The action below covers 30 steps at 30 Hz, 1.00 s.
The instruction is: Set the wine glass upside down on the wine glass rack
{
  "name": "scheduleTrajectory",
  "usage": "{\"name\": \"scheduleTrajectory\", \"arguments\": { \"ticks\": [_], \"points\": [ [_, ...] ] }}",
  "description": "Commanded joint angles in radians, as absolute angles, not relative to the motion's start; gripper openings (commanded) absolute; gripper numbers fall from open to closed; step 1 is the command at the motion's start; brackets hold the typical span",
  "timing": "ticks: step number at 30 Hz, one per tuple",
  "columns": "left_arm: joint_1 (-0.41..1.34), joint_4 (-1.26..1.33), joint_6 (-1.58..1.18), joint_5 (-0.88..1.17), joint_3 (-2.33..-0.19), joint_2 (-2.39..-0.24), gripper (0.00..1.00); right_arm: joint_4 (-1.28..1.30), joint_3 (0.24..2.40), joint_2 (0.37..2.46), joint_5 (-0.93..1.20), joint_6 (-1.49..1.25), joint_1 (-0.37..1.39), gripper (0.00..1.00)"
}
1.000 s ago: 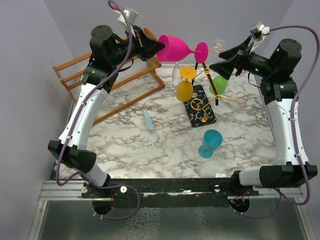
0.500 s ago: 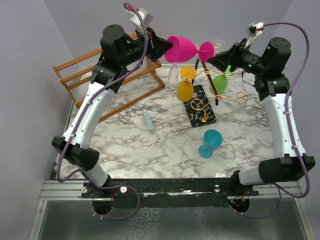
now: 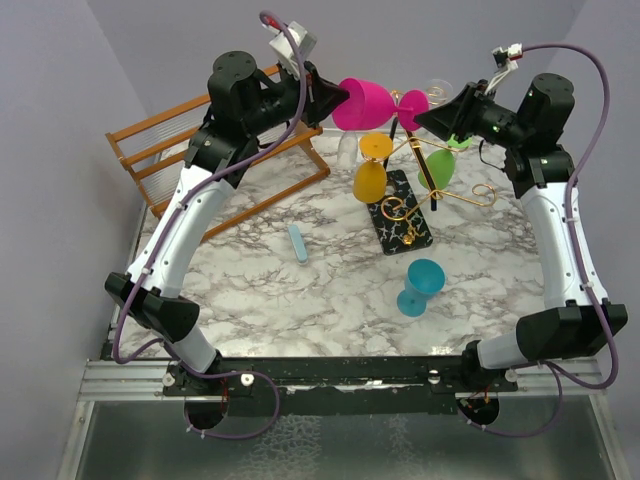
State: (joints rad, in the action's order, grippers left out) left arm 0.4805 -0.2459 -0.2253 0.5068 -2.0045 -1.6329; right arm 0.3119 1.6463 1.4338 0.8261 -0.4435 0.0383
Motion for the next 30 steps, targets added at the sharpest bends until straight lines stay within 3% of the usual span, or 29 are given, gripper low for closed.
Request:
{"name": "scheduleTrajectory", "arguments": {
  "ticks": [1, 8, 14, 19, 30],
  "points": [
    [0.494, -0.243, -0.186, 0.482, -2.044, -1.627, 0.0, 0.276, 1.65, 1.454, 0.829, -0.477, 0.044, 0.4],
    [0.504, -0.252, -0.158, 0.48, -2.039, -1.62, 0.0, 0.278, 1.652, 1.463, 0.818, -0.493, 0.044, 0.26],
    [0.518, -0.266, -0.112, 0.497, -2.016, -1.606, 0.0, 0.303, 1.656, 1.467, 0.767, -0.48, 0.043, 0.01],
    [0.518, -0.28, -0.083, 0.549, -1.992, -1.585, 0.04, 0.313, 1.657, 1.461, 0.725, -0.452, 0.043, 0.01],
    [0.518, -0.406, 0.08, 0.565, -1.916, -1.489, 0.34, 0.351, 1.671, 1.409, 0.578, -0.276, 0.005, 0.01]
  ]
}}
